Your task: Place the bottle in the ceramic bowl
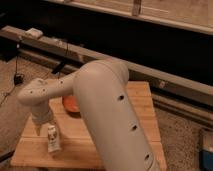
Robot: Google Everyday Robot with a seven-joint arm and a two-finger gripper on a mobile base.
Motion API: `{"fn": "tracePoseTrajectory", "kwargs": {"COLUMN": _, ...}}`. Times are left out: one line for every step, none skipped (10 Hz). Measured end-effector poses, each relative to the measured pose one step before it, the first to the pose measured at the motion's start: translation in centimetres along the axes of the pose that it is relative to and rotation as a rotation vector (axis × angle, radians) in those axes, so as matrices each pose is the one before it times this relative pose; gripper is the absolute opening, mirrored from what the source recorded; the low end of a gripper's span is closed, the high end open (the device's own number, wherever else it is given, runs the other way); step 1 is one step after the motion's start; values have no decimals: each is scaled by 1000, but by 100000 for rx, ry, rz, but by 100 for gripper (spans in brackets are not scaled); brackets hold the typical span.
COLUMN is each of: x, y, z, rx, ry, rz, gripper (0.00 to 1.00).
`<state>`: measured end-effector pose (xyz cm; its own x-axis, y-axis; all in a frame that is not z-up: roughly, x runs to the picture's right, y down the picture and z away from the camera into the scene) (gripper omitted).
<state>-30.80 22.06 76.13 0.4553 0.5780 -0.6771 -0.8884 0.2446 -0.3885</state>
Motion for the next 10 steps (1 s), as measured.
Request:
{"fn": "tracePoseTrajectory", "kwargs": {"x": -196, "y": -51, "z": 487, "rx": 759, "ry": 939, "rz": -318, "gripper": 65}}
{"fn": "tracePoseTrajectory", "kwargs": {"x": -306, "y": -99, "z": 404, "rx": 668, "ry": 738, "rz": -4, "gripper": 65}}
{"fn": "tracePoseTrajectory", "kwargs": {"x": -389, "y": -250, "z": 562, "rx": 1018, "ry": 1002, "rz": 368, "gripper": 65}}
{"fn": "tracePoseTrajectory", "kwargs": {"x": -225, "y": -81, "z": 363, "rx": 650, "ry": 592, "rz": 196, "gripper": 65}}
{"fn": "tracePoseTrajectory", "kwargs": {"x": -369, "y": -258, "z": 832, "rx": 1361, "ry": 1371, "rz": 437, "gripper": 61}}
{"fn": "tracePoseTrajectory", "kwargs": {"x": -255, "y": -256, "z": 566, "rx": 1071, "ry": 1202, "rz": 243, "gripper": 52}}
{"fn": "tracePoseTrajectory", "kwargs": {"x": -114, "y": -236, "z": 278, "rx": 281, "ry": 1122, "rz": 98, "gripper": 39}}
{"fn": "tracePoseTrajectory", "kwargs": {"x": 21, "y": -44, "z": -81, "rx": -362, "ry": 278, "rz": -163, "gripper": 31}}
{"fn": "tracePoseTrajectory", "kwargs": {"x": 153, "y": 33, "z": -543, "rx": -872, "ry": -38, "rz": -421, "gripper": 21}}
{"fn": "tracePoseTrajectory", "kwargs": {"x": 169, "y": 120, "z": -1056, "rx": -806, "ry": -886, "rz": -722, "gripper": 11}}
